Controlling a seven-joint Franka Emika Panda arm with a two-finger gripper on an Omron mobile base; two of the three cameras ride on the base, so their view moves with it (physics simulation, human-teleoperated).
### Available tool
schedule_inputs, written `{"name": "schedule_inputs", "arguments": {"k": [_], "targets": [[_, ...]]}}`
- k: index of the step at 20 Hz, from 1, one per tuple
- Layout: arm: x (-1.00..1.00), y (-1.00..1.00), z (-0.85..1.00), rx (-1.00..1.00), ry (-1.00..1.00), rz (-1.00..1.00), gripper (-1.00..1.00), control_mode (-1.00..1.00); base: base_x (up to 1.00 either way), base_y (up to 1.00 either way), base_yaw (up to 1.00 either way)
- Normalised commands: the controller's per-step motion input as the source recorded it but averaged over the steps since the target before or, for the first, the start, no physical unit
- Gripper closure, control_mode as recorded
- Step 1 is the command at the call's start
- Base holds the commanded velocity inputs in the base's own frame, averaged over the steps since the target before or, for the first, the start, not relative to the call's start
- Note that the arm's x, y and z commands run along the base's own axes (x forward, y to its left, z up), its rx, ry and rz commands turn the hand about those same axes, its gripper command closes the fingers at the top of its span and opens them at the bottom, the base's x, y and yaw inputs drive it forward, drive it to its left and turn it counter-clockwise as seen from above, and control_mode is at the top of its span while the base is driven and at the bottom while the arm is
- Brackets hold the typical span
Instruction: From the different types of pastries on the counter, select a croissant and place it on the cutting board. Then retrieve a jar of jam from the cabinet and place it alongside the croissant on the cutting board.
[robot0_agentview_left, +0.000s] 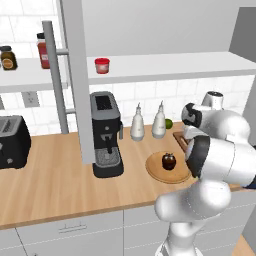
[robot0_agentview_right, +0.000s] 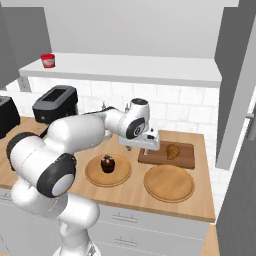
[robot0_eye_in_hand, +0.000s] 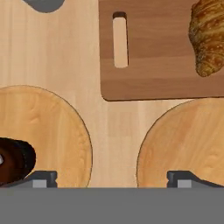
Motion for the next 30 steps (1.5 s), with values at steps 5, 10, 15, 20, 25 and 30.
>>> {"name": "schedule_inputs", "arguments": {"k": [5, 10, 15, 20, 25, 30], "targets": [[-0.72, 0.52, 0.7, 0.0, -0.02, 0.0, -1.0, -1.0, 0.0, 0.0, 0.0], [-0.41, 0.45, 0.96, 0.0, -0.07, 0.0, -1.0, -1.0, 0.0, 0.0, 0.0], [-0.41, 0.48, 1.0, 0.0, -0.08, 0.0, -1.0, -1.0, 0.0, 0.0, 0.0], [-0.47, 0.49, 0.95, 0.0, -0.06, 0.0, -1.0, -1.0, 0.0, 0.0, 0.0], [-0.51, 0.64, 0.75, 0.0, -0.1, 0.0, -1.0, -1.0, 0.0, 0.0, 0.0], [-0.43, 0.77, 0.44, 0.0, -0.18, 0.01, -1.0, -1.0, 0.0, 0.0, 0.0]]}}
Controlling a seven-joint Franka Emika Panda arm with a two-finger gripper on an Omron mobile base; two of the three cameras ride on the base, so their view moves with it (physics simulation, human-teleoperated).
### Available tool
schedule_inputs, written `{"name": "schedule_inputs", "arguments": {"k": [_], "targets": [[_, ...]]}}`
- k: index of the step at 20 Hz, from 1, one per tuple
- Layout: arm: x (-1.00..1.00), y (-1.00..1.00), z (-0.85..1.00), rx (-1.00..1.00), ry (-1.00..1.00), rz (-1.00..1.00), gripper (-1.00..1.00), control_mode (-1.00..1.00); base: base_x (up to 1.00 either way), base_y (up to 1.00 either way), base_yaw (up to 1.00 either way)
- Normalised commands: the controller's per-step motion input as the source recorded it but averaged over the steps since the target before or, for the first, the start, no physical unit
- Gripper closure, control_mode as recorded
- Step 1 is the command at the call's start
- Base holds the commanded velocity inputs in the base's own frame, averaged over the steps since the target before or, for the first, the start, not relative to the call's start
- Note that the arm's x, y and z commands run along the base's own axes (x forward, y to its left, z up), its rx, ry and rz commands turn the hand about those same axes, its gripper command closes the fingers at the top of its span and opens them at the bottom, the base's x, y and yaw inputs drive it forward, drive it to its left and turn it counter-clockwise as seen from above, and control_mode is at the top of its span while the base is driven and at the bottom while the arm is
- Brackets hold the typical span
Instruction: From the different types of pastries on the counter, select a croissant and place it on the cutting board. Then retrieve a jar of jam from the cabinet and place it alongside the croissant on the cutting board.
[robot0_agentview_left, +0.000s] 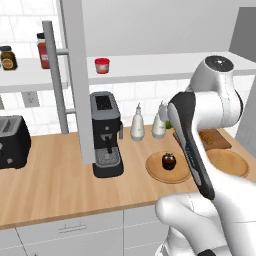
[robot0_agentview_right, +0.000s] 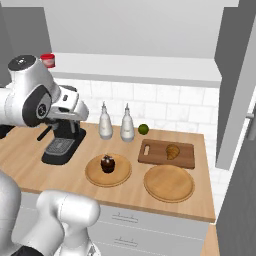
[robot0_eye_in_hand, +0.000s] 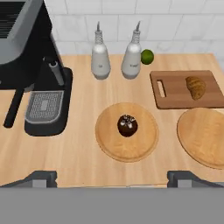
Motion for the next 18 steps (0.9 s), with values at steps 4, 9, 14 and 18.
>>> {"name": "schedule_inputs", "arguments": {"k": [4, 9, 14, 18], "targets": [[-0.02, 0.6, 0.52, 0.05, -0.36, 0.1, -1.0, -1.0, 0.0, 0.0, 0.0], [0.19, 0.28, 0.34, 0.13, -0.4, 0.07, -1.0, -1.0, 0.0, 0.0, 0.0], [0.2, 0.29, 0.39, 0.16, -0.28, 0.08, -1.0, -1.0, 0.0, 0.0, 0.0], [0.08, 0.1, 0.76, 0.06, -0.25, 0.08, -1.0, -1.0, 0.0, 0.0, 0.0]]}}
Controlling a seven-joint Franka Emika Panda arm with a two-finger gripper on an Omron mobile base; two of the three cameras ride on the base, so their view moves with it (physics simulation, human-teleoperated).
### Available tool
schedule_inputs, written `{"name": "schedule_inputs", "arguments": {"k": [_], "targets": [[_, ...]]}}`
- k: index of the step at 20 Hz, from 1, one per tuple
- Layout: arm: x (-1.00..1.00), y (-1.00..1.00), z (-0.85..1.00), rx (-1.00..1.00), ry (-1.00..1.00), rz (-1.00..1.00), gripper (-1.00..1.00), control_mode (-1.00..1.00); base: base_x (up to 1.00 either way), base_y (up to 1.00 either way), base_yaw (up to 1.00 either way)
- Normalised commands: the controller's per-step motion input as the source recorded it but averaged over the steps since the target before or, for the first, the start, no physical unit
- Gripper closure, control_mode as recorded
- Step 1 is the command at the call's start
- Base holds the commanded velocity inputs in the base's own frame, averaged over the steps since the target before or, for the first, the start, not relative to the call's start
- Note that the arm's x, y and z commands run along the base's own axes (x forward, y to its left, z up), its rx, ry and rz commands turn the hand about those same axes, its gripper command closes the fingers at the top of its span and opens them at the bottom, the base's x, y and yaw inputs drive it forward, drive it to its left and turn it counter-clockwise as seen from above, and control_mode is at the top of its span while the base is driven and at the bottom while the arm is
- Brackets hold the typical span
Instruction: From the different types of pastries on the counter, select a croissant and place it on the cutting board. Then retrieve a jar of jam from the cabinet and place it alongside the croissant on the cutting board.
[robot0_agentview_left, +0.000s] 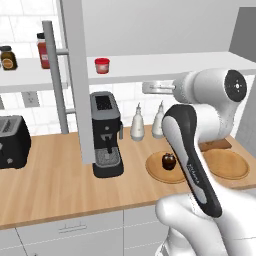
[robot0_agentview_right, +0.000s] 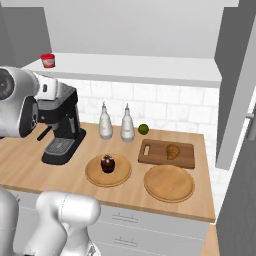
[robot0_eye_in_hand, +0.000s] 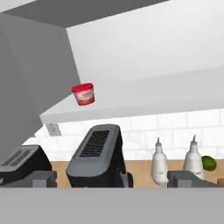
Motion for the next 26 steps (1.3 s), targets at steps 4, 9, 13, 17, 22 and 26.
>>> {"name": "schedule_inputs", "arguments": {"k": [4, 9, 13, 17, 22, 26], "targets": [[0.0, 0.21, 0.7, -0.03, -0.08, 0.01, -1.0, -1.0, 0.0, 0.0, 0.0], [0.0, 0.54, -0.07, -0.08, 0.0, 0.01, -1.0, -1.0, 0.0, 0.0, 0.0], [0.04, 0.16, -0.16, -0.07, 0.01, 0.0, -1.0, -1.0, 0.0, 0.0, 0.0], [0.02, 0.05, 0.15, -0.02, -0.13, 0.01, -1.0, -1.0, 0.0, 0.0, 0.0], [0.01, 0.0, 0.4, -0.04, -0.16, 0.09, -1.0, -1.0, 0.0, 0.0, 0.0], [0.15, 0.0, 0.0, 0.0, -0.03, 0.06, -1.0, -1.0, 0.0, 0.0, 0.0]]}}
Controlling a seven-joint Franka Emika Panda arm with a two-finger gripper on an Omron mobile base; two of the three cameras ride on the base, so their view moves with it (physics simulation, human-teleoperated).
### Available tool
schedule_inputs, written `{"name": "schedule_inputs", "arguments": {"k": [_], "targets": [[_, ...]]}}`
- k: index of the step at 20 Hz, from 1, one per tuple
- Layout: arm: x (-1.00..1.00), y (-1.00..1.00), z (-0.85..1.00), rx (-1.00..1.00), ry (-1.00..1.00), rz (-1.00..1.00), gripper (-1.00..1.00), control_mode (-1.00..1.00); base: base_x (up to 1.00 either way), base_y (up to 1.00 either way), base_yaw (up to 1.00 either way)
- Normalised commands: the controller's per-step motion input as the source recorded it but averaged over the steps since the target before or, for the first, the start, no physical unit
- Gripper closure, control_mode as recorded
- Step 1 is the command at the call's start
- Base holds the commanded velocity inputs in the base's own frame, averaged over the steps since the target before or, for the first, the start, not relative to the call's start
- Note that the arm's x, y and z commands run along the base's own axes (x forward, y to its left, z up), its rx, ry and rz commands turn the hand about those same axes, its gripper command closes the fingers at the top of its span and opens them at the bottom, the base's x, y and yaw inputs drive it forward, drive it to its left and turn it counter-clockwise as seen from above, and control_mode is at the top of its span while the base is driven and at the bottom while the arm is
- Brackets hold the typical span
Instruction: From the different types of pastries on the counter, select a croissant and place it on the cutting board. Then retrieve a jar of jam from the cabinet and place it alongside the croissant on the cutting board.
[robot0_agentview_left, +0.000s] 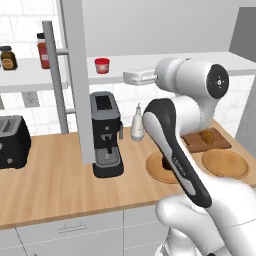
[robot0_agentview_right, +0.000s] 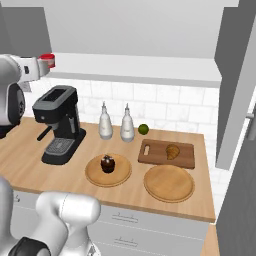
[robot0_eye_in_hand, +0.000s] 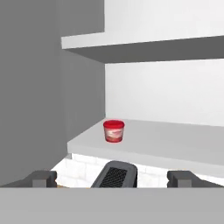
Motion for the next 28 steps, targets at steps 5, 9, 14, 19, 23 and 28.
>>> {"name": "schedule_inputs", "arguments": {"k": [5, 9, 14, 19, 23, 28], "targets": [[0.46, -0.24, 0.0, 0.0, 0.0, 0.11, -1.0, -1.0, 0.0, 0.0, 0.0], [0.57, -0.25, 0.0, 0.01, 0.0, 0.09, -1.0, -1.0, 0.0, 0.0, 0.0], [0.57, -0.14, 0.0, 0.02, 0.02, 0.08, -1.0, -1.0, 0.0, 0.0, 0.0], [0.44, 0.08, -0.06, 0.0, 0.01, 0.04, -1.0, -1.0, 0.0, 0.0, 0.0], [0.4, 0.32, -0.15, 0.0, 0.04, 0.04, -1.0, -1.0, 0.0, 0.0, 0.0], [0.35, 0.32, -0.14, 0.0, 0.03, 0.06, -1.0, -1.0, 0.0, 0.0, 0.0]]}}
